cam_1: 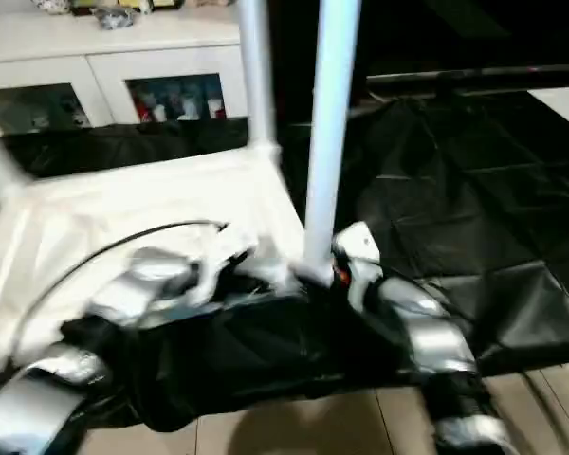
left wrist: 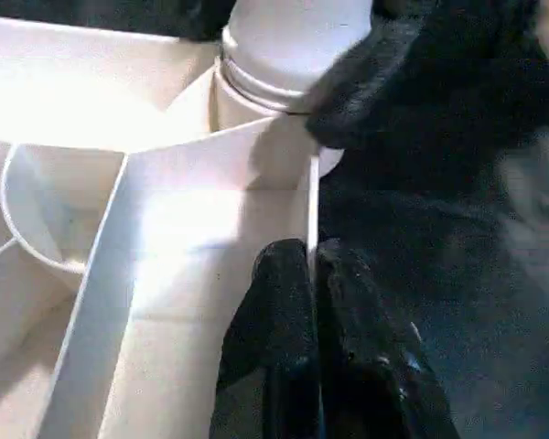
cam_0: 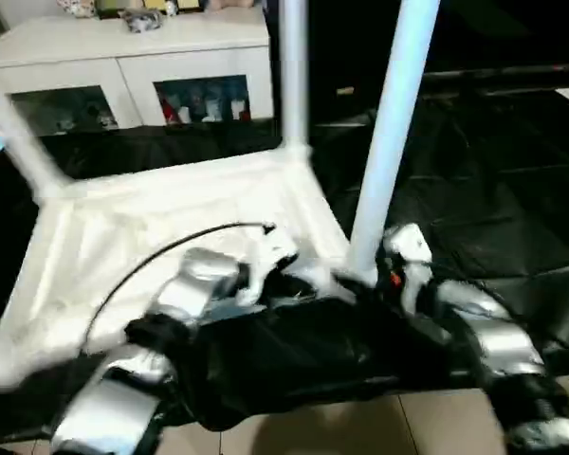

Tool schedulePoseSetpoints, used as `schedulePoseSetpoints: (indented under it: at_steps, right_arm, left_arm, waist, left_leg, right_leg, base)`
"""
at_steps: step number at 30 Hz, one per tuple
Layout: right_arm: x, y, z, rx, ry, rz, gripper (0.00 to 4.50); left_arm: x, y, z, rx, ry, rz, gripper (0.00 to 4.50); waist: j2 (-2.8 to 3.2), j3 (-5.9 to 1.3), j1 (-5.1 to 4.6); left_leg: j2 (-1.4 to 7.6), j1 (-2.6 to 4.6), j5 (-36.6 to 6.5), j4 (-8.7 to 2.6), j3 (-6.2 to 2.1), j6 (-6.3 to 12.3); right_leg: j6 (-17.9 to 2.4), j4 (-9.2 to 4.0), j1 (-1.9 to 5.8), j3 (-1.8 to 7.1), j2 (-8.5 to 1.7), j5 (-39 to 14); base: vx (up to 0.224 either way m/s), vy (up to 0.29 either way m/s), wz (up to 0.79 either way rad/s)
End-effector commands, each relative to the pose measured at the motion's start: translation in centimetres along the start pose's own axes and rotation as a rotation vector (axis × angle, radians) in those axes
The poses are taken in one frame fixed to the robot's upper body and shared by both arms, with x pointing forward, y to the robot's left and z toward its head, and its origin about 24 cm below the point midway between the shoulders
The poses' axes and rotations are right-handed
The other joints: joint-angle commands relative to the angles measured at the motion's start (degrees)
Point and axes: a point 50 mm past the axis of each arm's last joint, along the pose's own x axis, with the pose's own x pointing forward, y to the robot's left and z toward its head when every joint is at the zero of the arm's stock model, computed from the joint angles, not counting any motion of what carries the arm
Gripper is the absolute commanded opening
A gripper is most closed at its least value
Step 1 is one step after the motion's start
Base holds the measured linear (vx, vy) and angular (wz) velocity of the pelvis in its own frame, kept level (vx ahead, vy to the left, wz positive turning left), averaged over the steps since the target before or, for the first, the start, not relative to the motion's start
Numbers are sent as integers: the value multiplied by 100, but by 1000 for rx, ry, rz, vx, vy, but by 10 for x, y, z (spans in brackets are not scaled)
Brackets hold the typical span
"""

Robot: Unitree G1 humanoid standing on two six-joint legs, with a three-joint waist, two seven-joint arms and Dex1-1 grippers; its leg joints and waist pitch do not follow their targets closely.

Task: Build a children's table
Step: Rotate leg to tighten

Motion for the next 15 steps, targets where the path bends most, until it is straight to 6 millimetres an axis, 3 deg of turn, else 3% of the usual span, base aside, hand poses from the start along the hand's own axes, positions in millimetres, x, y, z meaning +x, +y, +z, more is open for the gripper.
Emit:
schedulePoseSetpoints:
  at_steps: [1,2,3,7,15]
  right_arm:
    - [14,19,6,-13,-10,170,372]
    - [11,18,7,-18,-6,182,372]
    - [4,16,8,-21,8,207,372]
    - [-7,12,11,-22,19,247,372]
    - [-10,19,8,-2,41,324,299]
  left_arm:
    - [9,-9,13,50,-57,-97,0]
    - [6,-9,11,51,-51,-111,0]
    - [0,-10,8,54,-36,-143,0]
    - [-12,-11,2,48,-12,-192,0]
    - [-17,-10,3,46,-20,-194,0]
  waist:
    - [-118,-286,29]
    - [-119,-286,61]
    - [-129,-289,68]
    - [-141,-287,66]
    - [-178,-273,156]
  left_leg:
    - [309,86,-1577,-349,-115,516]
    - [323,118,-1573,-346,-107,480]
    - [322,103,-1549,-352,-117,465]
    - [316,105,-1542,-346,-100,475]
    - [316,112,-1492,-345,-101,374]
  right_leg:
    - [-1261,-410,211,153,-293,-1614]
    - [-1309,-407,184,161,-290,-1519]
    - [-1344,-377,216,156,-290,-1429]
    - [-1422,-363,200,160,-288,-1258]
    - [-1331,-371,197,179,-313,-1490]
  base:
    - [0,0,0]
    - [0,0,0]
    - [0,0,0]
    - [0,0,0]
    - [0,0,0]
